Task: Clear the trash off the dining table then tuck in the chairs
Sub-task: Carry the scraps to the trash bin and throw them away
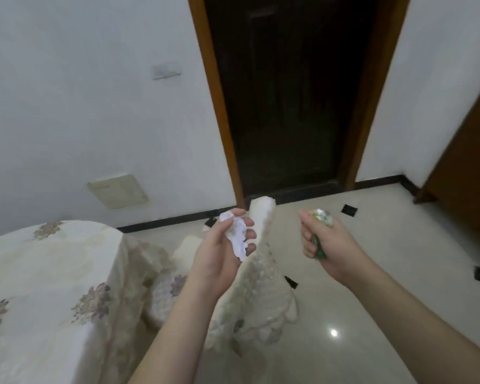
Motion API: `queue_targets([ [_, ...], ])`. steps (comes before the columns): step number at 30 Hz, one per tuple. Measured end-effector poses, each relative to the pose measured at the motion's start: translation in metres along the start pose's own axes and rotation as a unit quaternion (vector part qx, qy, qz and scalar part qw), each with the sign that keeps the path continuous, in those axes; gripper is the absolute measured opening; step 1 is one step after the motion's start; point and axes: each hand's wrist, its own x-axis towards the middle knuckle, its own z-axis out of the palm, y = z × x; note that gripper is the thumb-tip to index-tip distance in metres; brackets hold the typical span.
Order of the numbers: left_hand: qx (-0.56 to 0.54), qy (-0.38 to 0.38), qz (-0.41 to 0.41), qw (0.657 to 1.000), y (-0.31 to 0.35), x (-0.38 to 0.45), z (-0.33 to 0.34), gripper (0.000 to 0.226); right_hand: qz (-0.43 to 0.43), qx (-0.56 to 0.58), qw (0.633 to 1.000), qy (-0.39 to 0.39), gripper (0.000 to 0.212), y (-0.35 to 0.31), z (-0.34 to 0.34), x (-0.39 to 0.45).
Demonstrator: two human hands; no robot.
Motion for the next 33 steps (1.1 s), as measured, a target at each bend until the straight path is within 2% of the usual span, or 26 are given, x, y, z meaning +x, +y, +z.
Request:
queue_targets([
  [9, 0.078, -0.037, -0.046, 0.995, -0.041, 0.082, 0.071, 0.017, -0.014, 0.037, 0.995, 0.092, 0.025, -0.036, -0.097, 0.011],
  [19, 0.095, -0.049, -0.090, 0.990, -0.051, 0.212, 0.094, 0.020, -0.001, 0.041, 0.984, 0.172, 0.021, -0.068, -0.149, 0.106],
  [24, 0.074, -0.066, -0.099, 0.990, -0.039, 0.277, 0.102, 0.022, 0.004, 0.033, 0.981, 0.192, 0.022, -0.092, -0.159, 0.160],
  [33, 0.066, -0.036, -0.100, 0.992, -0.038, 0.358, 0.106, 0.021, 0.027, 0.038, 0.983, 0.175, 0.019, -0.112, -0.184, 0.246],
])
